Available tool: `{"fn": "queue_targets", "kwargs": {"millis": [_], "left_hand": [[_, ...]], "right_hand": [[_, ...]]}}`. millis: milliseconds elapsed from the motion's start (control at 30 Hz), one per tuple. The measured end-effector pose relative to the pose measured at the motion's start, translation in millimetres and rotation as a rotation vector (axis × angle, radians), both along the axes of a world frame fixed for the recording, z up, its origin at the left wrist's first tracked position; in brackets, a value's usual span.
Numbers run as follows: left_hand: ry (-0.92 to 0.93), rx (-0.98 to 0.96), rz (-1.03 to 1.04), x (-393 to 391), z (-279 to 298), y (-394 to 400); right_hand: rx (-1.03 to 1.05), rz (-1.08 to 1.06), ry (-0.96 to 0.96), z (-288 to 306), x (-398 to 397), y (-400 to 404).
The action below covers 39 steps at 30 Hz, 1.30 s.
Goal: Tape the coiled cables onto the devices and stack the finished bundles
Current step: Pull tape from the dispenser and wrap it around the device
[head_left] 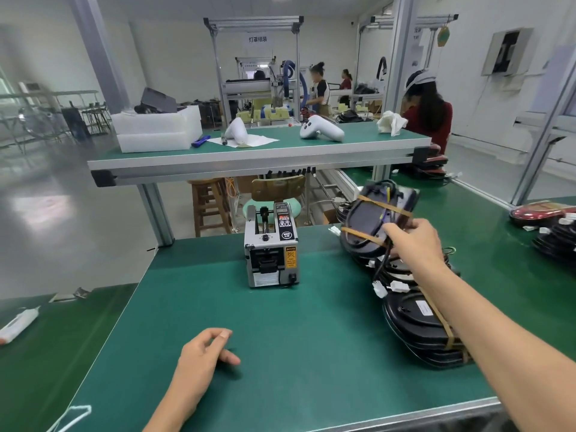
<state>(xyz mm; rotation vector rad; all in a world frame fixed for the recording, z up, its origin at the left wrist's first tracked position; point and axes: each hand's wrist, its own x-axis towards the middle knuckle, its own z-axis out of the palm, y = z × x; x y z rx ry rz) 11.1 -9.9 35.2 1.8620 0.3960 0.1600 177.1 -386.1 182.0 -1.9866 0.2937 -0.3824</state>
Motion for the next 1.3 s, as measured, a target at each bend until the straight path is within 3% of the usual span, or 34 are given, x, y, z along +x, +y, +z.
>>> {"fn": "queue_targets", "kwargs": {"millis": [200,367,533,767,1133,1200,1300], "left_hand": [[-0.179,-0.025,-0.012,-3,29,-8],[-0.349,-0.014,-0.119,-10,41,-2],[-0.257,0.157,-0.233,-22,22,12],[-0.290,0.127,-0.188,-24,-3,17],[-0.393,0.065,-0.099,-24,-31,-1],[-0.385,0.085,-0.124,-25,-32,0],[-0.381,0.089,-0.162,-26,-33,0]], "right_hand": [[-0.525,0.615,-0.149,24,-42,44],[-0.919,1.067,-0.214,2,-62,106],[-1.121,1.191,-0.214,-22,-64,143],[-1.252,1.210,-0.303,-42,-58,156],[-1.262,1.148,-0.257,-45,-72,146],[-1.114,1.169,-0.226,-44,-75,143],[-0.657,1.029,-0.254,-40,-62,149]]}}
